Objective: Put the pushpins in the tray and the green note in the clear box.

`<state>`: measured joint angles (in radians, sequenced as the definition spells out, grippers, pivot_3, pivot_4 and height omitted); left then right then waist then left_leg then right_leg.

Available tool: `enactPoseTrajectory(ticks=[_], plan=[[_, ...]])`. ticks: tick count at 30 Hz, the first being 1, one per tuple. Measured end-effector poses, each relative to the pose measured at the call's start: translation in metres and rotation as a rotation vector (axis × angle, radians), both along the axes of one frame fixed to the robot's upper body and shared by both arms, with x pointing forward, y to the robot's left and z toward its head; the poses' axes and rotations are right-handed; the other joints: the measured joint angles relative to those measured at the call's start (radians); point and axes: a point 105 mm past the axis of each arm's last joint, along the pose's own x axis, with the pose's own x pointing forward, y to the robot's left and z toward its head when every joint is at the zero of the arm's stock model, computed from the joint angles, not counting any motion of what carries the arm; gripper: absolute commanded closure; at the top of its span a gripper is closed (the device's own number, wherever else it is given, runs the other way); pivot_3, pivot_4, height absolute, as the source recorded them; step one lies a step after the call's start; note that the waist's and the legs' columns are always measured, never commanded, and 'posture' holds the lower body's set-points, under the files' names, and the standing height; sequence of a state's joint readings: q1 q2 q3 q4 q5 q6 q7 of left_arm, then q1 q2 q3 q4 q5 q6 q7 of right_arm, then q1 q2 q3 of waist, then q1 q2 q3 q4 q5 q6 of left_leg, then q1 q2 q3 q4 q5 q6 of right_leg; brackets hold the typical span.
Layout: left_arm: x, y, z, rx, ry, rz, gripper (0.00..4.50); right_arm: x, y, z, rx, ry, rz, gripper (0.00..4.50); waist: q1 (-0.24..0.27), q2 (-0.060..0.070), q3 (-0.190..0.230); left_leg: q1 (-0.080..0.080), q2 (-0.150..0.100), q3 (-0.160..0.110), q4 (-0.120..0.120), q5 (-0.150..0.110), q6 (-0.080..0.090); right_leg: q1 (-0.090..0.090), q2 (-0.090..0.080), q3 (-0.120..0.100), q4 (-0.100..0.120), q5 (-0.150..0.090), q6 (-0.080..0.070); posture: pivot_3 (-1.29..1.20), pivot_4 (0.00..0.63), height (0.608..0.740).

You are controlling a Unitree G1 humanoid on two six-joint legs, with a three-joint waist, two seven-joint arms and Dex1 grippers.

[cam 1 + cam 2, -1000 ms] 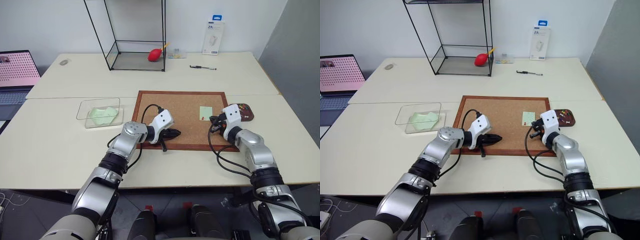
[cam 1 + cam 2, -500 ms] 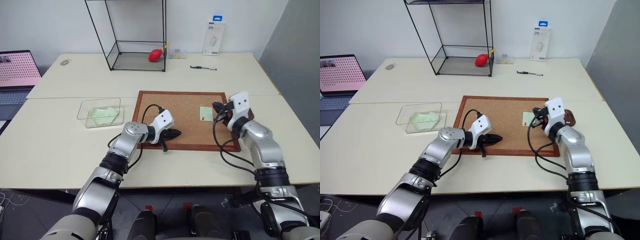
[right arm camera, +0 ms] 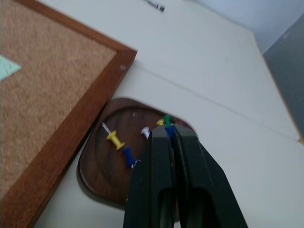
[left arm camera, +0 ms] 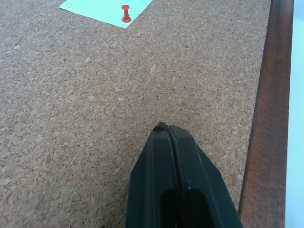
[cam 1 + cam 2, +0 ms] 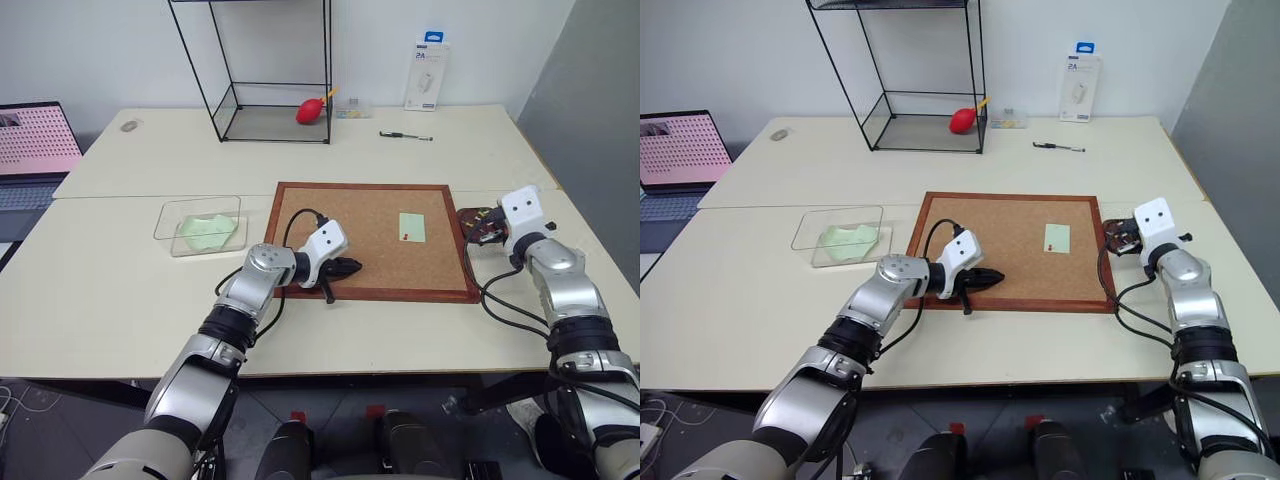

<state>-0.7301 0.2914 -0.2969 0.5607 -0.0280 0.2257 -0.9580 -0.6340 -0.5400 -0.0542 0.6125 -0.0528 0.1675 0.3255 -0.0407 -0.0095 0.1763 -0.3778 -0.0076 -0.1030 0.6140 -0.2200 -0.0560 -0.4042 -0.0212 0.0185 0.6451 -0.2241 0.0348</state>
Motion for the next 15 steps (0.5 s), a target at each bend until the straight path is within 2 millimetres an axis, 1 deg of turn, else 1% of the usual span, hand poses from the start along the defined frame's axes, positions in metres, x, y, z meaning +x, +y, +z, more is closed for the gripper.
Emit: enactPoseTrajectory(ticks=[3,4,8,12,13,15], plan=[[0.0,-0.0006,0.0001,-0.001,-0.002,0.0,4.5,0.0032,-0.0025,-0.0044,0.011,0.021,-0.014,3.83,-0.001,0.0,0.0,0.0,0.0,0.0,0.0,0.0,0.0,0.0,0.0,0.0,0.0,0.0,0.0,0.0,0.15,0.74],[0.0,-0.0006,0.0001,-0.002,-0.002,0.0,4.5,0.004,-0.0032,-0.005,0.013,0.025,-0.017,3.71,-0.001,0.0,0.0,0.0,0.0,0.0,0.0,0.0,0.0,0.0,0.0,0.0,0.0,0.0,0.0,0.0,0.15,0.74],[0.0,-0.0005,0.0,-0.002,-0.002,0.0,4.5,0.0065,-0.005,-0.007,0.019,0.036,-0.025,2.86,-0.001,0.0,0.0,0.0,0.0,0.0,0.0,0.0,0.0,0.0,0.0,0.0,0.0,0.0,0.0,0.0,0.15,0.74],[0.0,-0.0005,-0.0001,-0.002,-0.004,0.001,4.5,0.0072,-0.0047,-0.0073,0.022,0.039,-0.026,2.25,-0.001,0.0,0.0,0.0,0.0,0.0,0.0,0.0,0.0,0.0,0.0,0.0,0.0,0.0,0.0,0.0,0.15,0.74],[0.0001,-0.0004,0.0,-0.002,-0.004,0.001,4.5,0.0078,-0.0041,-0.0061,0.023,0.037,-0.025,2.04,-0.001,0.0,0.0,0.0,0.0,0.0,0.0,0.0,0.0,0.0,0.0,0.0,0.0,0.0,0.0,0.0,0.15,0.74],[0.0001,-0.0005,0.0,-0.002,-0.004,0.001,4.5,0.01,-0.0027,-0.0013,0.024,0.027,-0.023,2.04,-0.001,0.0,0.0,0.0,0.0,0.0,0.0,0.0,0.0,0.0,0.0,0.0,0.0,0.0,0.0,0.0,0.15,0.74]])
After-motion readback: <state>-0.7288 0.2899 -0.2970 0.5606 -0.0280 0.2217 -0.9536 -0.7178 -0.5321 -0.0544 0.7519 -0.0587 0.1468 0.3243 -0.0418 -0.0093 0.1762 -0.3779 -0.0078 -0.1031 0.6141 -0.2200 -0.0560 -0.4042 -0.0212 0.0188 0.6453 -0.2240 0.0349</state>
